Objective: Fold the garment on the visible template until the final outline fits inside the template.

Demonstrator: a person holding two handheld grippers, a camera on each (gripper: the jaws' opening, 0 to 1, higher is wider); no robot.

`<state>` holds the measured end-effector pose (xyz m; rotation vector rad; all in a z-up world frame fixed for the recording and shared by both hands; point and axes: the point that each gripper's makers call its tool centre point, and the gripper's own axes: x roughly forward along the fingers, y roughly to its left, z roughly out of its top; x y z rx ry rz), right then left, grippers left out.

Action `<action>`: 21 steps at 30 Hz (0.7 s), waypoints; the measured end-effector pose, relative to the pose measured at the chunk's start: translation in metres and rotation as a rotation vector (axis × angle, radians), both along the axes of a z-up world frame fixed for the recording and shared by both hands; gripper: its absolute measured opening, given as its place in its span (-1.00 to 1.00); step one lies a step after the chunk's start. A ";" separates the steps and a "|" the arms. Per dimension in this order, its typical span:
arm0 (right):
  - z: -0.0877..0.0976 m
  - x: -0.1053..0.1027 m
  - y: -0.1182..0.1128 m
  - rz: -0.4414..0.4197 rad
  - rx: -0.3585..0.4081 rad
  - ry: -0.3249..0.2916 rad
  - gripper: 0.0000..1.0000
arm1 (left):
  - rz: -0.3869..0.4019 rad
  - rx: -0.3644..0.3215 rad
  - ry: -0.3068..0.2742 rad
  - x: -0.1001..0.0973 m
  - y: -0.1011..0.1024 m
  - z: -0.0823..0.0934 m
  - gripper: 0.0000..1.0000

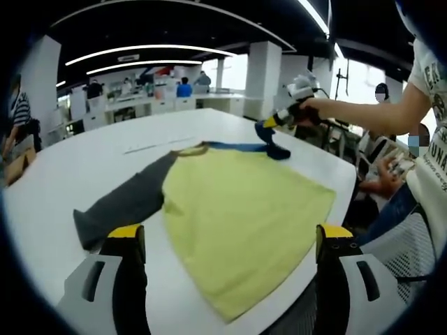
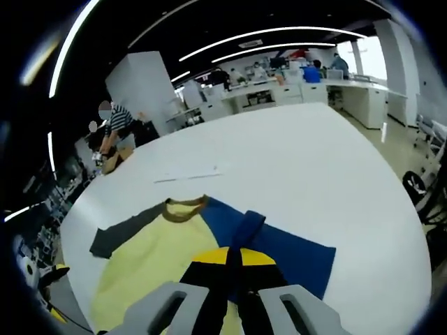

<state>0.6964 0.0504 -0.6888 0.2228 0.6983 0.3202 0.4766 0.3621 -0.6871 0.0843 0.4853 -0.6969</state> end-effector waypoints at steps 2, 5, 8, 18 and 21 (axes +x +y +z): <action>0.003 0.003 0.010 0.017 0.008 -0.003 -1.00 | 0.000 0.001 -0.001 0.000 0.000 0.000 0.98; 0.004 0.008 0.022 0.041 0.003 0.006 -1.00 | -0.003 0.003 -0.004 0.001 0.000 0.000 0.98; 0.004 0.013 0.034 0.062 -0.008 0.008 -1.00 | -0.006 0.004 -0.007 0.001 -0.001 0.000 0.98; 0.004 0.024 0.073 0.123 -0.014 0.015 -1.00 | 0.005 0.003 -0.010 -0.001 0.004 0.000 0.98; 0.005 0.027 0.082 0.137 -0.013 0.014 -1.00 | 0.010 0.002 -0.008 -0.002 0.005 -0.001 0.98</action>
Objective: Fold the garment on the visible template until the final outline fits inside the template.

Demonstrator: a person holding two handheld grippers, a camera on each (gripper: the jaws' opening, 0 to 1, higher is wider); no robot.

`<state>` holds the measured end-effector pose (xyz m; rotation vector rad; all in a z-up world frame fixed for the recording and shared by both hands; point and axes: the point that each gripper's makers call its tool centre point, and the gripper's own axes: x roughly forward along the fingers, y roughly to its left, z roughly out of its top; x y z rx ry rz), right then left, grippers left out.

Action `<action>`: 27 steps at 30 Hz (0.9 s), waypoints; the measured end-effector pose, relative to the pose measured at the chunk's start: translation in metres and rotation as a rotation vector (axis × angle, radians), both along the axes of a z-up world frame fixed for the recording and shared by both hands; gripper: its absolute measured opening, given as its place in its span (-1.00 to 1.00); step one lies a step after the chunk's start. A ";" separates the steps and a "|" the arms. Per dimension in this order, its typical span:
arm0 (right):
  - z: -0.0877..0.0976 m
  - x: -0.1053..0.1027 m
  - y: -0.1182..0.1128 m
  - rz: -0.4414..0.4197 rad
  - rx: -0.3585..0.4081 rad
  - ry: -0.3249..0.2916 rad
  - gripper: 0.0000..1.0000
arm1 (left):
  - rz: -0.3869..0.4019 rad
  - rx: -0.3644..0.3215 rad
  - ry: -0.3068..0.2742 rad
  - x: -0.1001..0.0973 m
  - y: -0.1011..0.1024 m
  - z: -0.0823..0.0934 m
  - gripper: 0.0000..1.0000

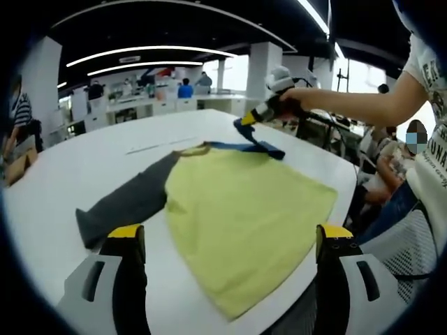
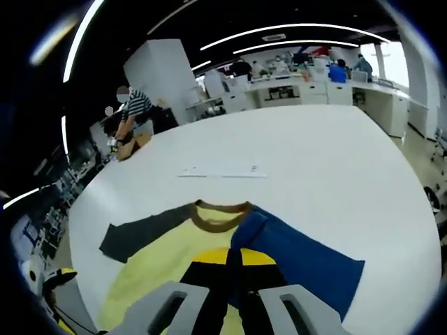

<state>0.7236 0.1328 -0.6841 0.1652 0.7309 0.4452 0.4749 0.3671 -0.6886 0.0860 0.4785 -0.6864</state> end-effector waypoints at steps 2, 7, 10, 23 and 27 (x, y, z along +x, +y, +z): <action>0.000 0.001 0.007 0.009 0.001 0.001 -1.00 | 0.002 -0.001 0.002 0.000 0.000 -0.001 0.98; -0.002 0.003 0.022 0.021 0.020 0.015 -1.00 | 0.003 -0.003 0.001 0.000 0.000 -0.001 0.98; -0.006 0.003 0.029 0.040 -0.008 0.019 -1.00 | 0.005 -0.004 -0.003 0.000 0.000 0.000 0.98; -0.002 0.003 0.067 0.110 0.016 -0.009 -1.00 | 0.016 0.000 0.004 -0.001 0.004 -0.003 0.97; 0.002 0.004 0.077 0.130 0.031 -0.010 -1.00 | 0.018 -0.002 0.003 -0.001 0.004 -0.003 0.97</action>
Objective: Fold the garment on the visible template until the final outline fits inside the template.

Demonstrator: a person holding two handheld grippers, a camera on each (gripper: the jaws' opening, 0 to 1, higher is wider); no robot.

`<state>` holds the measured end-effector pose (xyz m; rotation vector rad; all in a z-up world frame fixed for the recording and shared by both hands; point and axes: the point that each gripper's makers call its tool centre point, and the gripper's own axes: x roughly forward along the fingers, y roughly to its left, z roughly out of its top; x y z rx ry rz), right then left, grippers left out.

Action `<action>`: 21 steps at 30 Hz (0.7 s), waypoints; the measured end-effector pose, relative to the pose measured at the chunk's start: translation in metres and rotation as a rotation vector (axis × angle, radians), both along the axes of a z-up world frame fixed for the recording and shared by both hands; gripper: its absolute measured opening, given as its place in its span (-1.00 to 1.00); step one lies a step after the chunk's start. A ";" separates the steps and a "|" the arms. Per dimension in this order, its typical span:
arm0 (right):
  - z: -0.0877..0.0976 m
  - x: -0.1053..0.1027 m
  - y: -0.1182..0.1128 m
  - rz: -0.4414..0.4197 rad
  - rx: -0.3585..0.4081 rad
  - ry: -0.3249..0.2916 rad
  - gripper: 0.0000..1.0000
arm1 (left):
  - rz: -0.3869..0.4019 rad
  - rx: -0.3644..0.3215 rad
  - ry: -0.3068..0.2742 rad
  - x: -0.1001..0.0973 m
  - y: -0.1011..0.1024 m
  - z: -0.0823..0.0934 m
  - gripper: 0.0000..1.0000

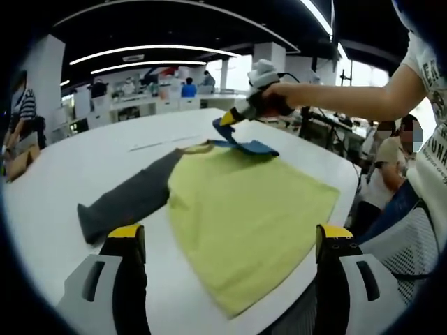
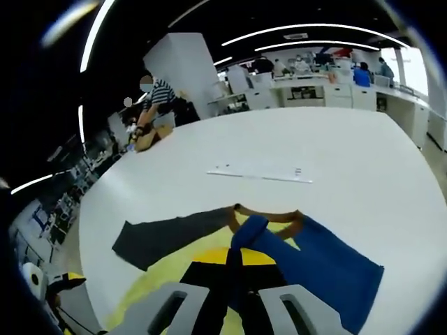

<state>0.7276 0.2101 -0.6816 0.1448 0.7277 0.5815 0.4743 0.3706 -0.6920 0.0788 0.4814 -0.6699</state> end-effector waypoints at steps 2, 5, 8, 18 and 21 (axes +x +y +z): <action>0.002 0.000 0.005 0.011 0.003 -0.001 -1.00 | 0.001 -0.001 0.000 0.000 0.000 0.000 0.97; 0.003 -0.001 0.013 0.029 0.002 -0.004 -1.00 | 0.002 -0.002 0.000 0.000 0.000 -0.001 0.97; 0.007 -0.001 0.023 0.049 0.016 -0.008 -1.00 | 0.004 -0.002 0.001 0.000 0.001 -0.001 0.97; 0.010 -0.011 0.054 0.133 0.021 -0.022 -1.00 | 0.008 0.000 0.005 0.001 0.003 -0.003 0.97; 0.008 -0.017 0.064 0.162 0.024 -0.014 -1.00 | 0.012 -0.002 0.008 0.001 0.004 -0.004 0.96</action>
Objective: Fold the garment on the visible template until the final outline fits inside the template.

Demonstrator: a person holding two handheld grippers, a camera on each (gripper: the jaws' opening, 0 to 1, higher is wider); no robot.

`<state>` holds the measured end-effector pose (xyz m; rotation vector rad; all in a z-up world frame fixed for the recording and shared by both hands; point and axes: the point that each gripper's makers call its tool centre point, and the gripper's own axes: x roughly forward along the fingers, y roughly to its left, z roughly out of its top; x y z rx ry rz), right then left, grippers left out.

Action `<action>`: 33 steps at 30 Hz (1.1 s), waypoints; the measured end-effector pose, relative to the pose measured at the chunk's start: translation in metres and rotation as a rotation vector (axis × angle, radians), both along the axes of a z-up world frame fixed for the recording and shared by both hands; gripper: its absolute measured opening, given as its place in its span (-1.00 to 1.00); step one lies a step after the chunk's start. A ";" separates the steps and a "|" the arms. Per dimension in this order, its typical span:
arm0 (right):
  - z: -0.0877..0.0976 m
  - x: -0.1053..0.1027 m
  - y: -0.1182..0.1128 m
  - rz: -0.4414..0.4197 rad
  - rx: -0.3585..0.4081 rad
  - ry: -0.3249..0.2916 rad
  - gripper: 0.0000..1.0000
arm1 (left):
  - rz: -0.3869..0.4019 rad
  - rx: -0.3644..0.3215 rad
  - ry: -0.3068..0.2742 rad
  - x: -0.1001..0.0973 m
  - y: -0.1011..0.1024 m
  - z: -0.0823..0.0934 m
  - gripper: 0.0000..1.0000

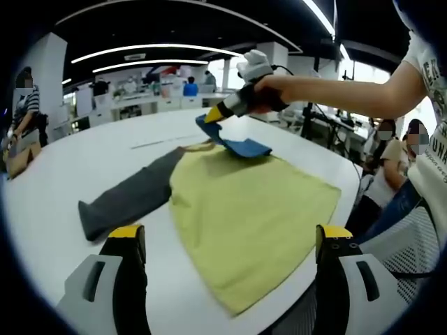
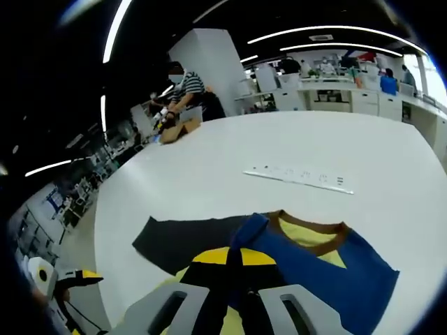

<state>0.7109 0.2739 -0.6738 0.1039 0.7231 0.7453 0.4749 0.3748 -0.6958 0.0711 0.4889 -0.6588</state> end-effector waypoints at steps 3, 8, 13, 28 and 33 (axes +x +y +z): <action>-0.002 -0.003 0.006 0.016 -0.007 -0.003 -1.00 | 0.001 0.003 0.002 0.000 0.001 -0.001 0.96; -0.003 -0.011 0.018 0.050 -0.002 -0.005 -1.00 | 0.004 0.001 0.001 0.000 0.001 -0.001 0.97; -0.009 -0.021 0.030 0.101 -0.013 -0.010 -1.00 | 0.005 0.002 -0.002 0.001 0.002 -0.001 0.97; -0.048 -0.050 0.062 0.211 -0.073 0.019 -1.00 | 0.018 0.003 -0.005 0.001 0.005 -0.001 0.96; -0.059 -0.050 0.065 0.176 -0.061 0.043 -1.00 | 0.023 0.007 0.000 0.000 0.007 -0.003 0.96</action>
